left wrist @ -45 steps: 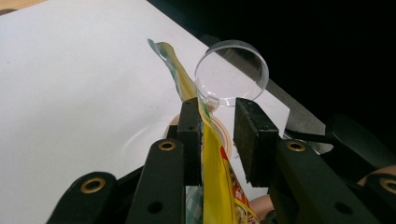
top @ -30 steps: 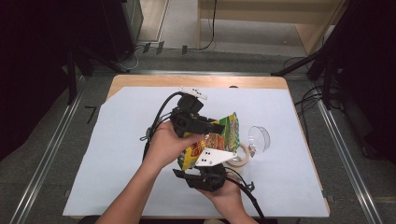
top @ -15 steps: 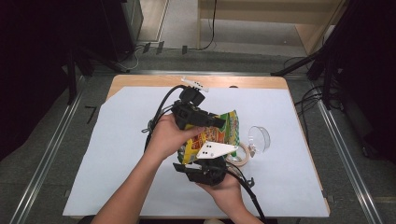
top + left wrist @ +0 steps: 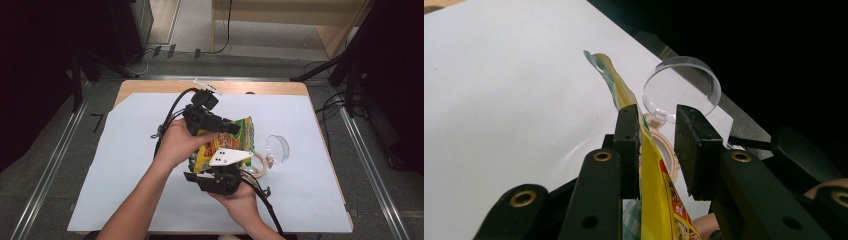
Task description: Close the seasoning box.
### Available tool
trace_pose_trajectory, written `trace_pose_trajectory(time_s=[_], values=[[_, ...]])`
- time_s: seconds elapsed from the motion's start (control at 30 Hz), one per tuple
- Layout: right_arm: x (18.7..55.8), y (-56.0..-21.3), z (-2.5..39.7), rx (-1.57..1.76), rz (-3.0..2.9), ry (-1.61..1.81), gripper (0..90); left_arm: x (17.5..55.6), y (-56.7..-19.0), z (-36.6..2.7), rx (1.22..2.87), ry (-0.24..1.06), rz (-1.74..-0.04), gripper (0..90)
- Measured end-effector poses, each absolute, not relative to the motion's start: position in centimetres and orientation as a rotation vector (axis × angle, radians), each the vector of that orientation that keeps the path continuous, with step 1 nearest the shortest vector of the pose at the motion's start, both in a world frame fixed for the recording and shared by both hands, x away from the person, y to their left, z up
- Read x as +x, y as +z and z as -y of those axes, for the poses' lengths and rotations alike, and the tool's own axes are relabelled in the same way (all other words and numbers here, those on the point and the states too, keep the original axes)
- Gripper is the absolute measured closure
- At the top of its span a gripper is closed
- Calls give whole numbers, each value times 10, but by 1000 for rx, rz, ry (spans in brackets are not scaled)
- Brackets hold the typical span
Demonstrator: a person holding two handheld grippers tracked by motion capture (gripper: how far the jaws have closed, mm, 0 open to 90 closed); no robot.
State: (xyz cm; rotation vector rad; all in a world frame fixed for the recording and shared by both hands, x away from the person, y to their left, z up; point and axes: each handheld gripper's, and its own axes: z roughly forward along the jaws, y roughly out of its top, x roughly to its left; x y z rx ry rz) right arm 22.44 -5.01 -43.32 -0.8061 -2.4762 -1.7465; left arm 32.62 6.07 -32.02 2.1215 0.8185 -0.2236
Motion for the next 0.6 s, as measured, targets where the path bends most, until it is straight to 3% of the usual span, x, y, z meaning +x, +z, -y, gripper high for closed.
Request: trace_pose_trajectory(time_s=[0.6], values=[[222, -437, 54, -774, 2542, -1728, 714, 318, -323, -62, 2087, -188, -784, 731]])
